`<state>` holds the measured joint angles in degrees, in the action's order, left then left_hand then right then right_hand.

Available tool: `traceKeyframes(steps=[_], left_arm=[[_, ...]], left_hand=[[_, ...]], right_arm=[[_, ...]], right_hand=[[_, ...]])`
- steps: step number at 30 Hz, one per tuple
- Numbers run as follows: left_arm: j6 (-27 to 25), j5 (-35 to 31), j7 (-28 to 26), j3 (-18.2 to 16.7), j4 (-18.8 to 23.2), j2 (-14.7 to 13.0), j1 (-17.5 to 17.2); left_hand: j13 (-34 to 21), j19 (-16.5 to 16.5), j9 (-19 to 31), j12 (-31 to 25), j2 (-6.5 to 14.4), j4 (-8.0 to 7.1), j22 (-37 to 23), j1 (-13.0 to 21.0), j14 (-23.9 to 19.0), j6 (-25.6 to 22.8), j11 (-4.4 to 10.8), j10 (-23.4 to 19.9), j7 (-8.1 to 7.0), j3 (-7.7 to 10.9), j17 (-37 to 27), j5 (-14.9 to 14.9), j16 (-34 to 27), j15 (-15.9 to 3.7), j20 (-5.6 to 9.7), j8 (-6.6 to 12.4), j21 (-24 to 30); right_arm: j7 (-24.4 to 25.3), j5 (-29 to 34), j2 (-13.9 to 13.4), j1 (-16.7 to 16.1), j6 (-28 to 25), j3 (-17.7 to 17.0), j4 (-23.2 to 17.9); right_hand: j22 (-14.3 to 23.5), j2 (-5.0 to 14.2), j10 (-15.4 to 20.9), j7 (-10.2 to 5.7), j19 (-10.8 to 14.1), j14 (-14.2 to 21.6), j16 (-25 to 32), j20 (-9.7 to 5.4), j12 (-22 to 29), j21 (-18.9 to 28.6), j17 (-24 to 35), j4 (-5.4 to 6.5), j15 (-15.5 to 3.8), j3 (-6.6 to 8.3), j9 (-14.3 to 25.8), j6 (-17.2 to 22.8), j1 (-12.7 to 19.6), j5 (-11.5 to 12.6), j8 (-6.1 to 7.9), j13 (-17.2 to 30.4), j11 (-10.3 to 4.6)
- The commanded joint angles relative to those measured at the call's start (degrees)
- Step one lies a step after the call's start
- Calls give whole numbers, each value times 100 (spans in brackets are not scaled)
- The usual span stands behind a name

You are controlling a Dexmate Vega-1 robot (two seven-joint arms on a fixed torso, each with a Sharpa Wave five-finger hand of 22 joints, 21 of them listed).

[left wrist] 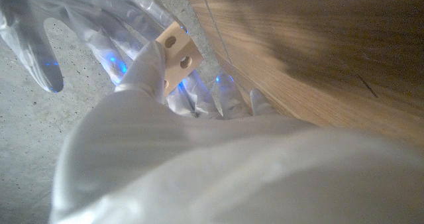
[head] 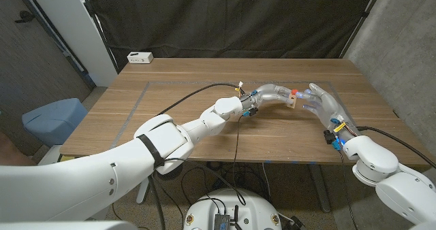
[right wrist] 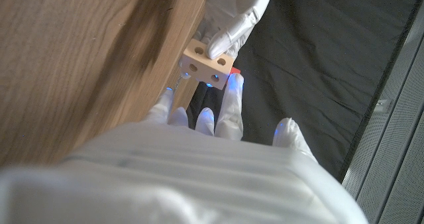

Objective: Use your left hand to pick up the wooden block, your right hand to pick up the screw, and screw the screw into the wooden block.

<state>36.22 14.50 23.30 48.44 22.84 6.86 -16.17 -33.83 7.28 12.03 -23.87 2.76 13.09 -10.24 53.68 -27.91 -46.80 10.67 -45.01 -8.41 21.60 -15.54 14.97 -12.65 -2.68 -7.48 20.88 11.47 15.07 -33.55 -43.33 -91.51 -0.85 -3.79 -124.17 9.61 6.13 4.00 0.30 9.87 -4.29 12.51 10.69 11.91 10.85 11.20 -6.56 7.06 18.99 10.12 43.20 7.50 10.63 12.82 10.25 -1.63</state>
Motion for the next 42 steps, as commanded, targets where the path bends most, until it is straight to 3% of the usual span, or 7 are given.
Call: traceKeyframes(steps=[1, 12, 15, 19, 22, 42], left_arm=[[24, -38, -28, 6, 12, 3, -8], [10, -44, -55, 10, 3, 12, -3], [15, -53, -70, 15, -1, 13, -2], [26, -57, -77, 19, -1, 14, -4], [32, -62, -88, 22, -2, 14, -1], [20, -47, -48, 17, -15, 16, 16]], left_hand=[[-29, 41, 41, -207, 517, -430, -24, -435, -63, -440, -7, -51, 169, 429, -11, 30, -24, -332, -16, 48, 36], [-31, 41, 41, -205, 510, -424, -24, -433, -65, -453, 11, -42, 162, 423, -15, 28, -29, -327, -8, 54, 35], [-31, 42, 40, -203, 511, -428, -24, -438, -68, -447, 4, -35, 165, 422, -15, 28, -30, -332, -9, 51, 35], [-32, 40, 40, -204, 513, -424, -24, -432, -64, -447, 8, -37, 158, 424, -16, 28, -29, -327, -11, 51, 35], [-24, 41, 40, -201, 513, -422, -24, -429, -65, -445, 12, -41, 156, 426, -14, 28, -29, -327, -12, 51, 35], [-23, 45, 41, -205, 510, -423, -24, -429, -64, -444, 10, -49, 167, 423, -15, 26, -29, -334, -7, 50, 36]], right_arm=[[113, 110, 230, -218, -21, -233, -130], [104, 145, 277, -77, -71, -183, -62], [81, 146, 274, -32, -70, -155, -30], [37, 129, 271, 18, -53, -120, 12], [-8, 112, 246, 64, -56, -94, 45], [-271, -104, 46, 344, -87, 92, 236]], right_hand=[[17, -2, 66, 19, 61, 56, 19, 15, 22, 34, -2, -17, 26, 43, 19, 46, 19, 24, -35, 14, 46], [17, -49, -123, -36, 10, 20, -22, 54, -92, 3, 0, -29, 86, 33, 25, -361, 16, 17, -236, 19, 92], [18, -52, -232, -114, -8, -38, -50, 74, -130, -4, 5, -28, 101, 31, 27, -587, 14, 16, -299, 22, 84], [18, -59, -369, -176, -44, -110, -80, 86, -162, -14, 11, -24, 104, 25, 27, -792, 6, 15, -321, 22, -72], [18, -72, -459, -211, -69, -166, -97, 108, -177, -20, 16, -18, 106, 13, 25, -924, -11, 13, -333, 22, -101], [22, -106, -1092, -409, -308, -505, -149, 98, -222, -49, 54, 45, 116, -57, 11, -1627, -136, 11, -324, 16, -138]])
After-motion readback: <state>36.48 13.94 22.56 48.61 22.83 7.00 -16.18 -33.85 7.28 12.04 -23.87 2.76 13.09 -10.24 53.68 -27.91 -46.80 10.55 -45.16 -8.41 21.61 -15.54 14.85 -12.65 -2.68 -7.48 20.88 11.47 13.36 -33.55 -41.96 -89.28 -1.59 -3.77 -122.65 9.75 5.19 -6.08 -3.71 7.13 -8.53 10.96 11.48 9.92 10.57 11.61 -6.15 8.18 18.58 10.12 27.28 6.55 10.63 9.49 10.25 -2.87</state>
